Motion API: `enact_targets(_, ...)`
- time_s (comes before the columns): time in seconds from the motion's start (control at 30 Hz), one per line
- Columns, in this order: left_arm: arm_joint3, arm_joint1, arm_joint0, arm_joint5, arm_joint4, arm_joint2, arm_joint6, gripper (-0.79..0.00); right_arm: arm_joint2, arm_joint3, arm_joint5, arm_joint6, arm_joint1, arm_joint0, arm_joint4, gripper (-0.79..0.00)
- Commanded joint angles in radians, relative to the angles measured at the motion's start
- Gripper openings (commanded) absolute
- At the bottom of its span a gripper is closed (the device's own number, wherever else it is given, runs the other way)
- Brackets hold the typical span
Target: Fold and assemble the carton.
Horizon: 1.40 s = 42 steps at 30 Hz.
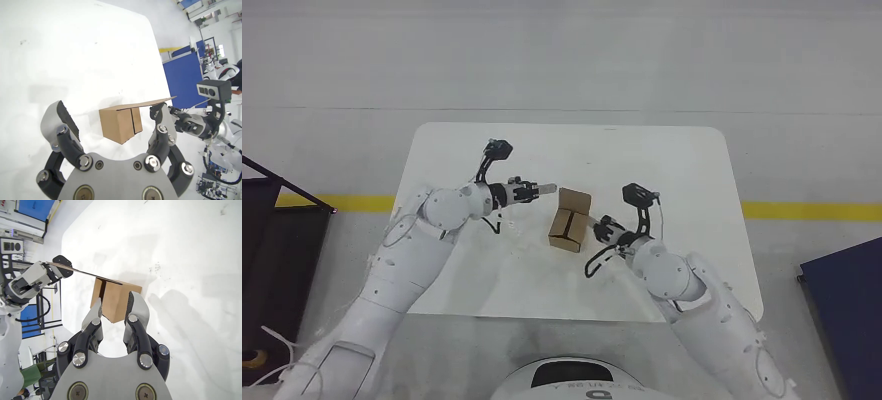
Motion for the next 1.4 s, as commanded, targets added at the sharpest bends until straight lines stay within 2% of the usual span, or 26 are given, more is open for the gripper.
enact_targets(0.0, 0.032, -0.002, -0.013, 0.0, -0.021, -0.003, 0.006, 0.0, 0.005, -0.002, -0.023, -0.016, 0.0, -0.007, 0.009, -0.477)
enact_targets(0.1, 0.087, -0.01, -0.046, 0.001, -0.039, 0.014, 0.001, 0.0, 0.012, -0.024, -0.043, -0.018, 0.003, -0.02, -0.002, -0.477)
enact_targets(0.2, 0.131, -0.024, -0.087, -0.002, -0.025, 0.063, -0.005, 0.0, -0.008, -0.035, -0.081, 0.031, 0.008, -0.017, -0.06, -0.456)
enact_targets(0.3, 0.161, -0.04, -0.119, -0.006, -0.025, 0.114, -0.013, 0.0, -0.026, -0.026, -0.196, 0.106, 0.013, -0.009, -0.061, -0.354)
enact_targets(0.37, 0.177, -0.049, -0.133, -0.01, -0.035, 0.136, -0.009, 0.0, -0.019, -0.013, -0.289, 0.144, 0.019, -0.005, -0.063, -0.206)
enact_targets(0.53, 0.21, -0.063, -0.155, -0.02, -0.044, 0.164, 0.004, 0.0, -0.024, -0.014, -0.401, 0.199, 0.027, -0.018, -0.055, -0.129)
enact_targets(0.7, 0.226, -0.068, -0.162, -0.029, -0.049, 0.171, 0.008, 0.0, -0.078, 0.078, -0.486, 0.264, 0.021, 0.031, -0.027, -0.049)
enact_targets(0.97, 0.221, -0.067, -0.151, -0.038, -0.045, 0.163, 0.009, 0.0, -0.166, 0.293, -0.508, 0.205, -0.013, 0.134, 0.061, -0.025)
enact_targets(1.2, 0.196, -0.057, -0.127, -0.045, -0.048, 0.133, -0.001, 0.0, -0.135, 0.379, -0.474, 0.077, -0.022, 0.149, 0.122, -0.034)
enact_targets(1.3, 0.182, -0.052, -0.111, -0.047, -0.045, 0.122, -0.004, 0.0, -0.105, 0.393, -0.472, 0.036, -0.019, 0.142, 0.142, -0.077)
enact_targets(1.37, 0.171, -0.049, -0.1, -0.049, -0.045, 0.115, -0.008, 0.0, -0.084, 0.401, -0.473, 0.013, -0.018, 0.14, 0.164, -0.148)
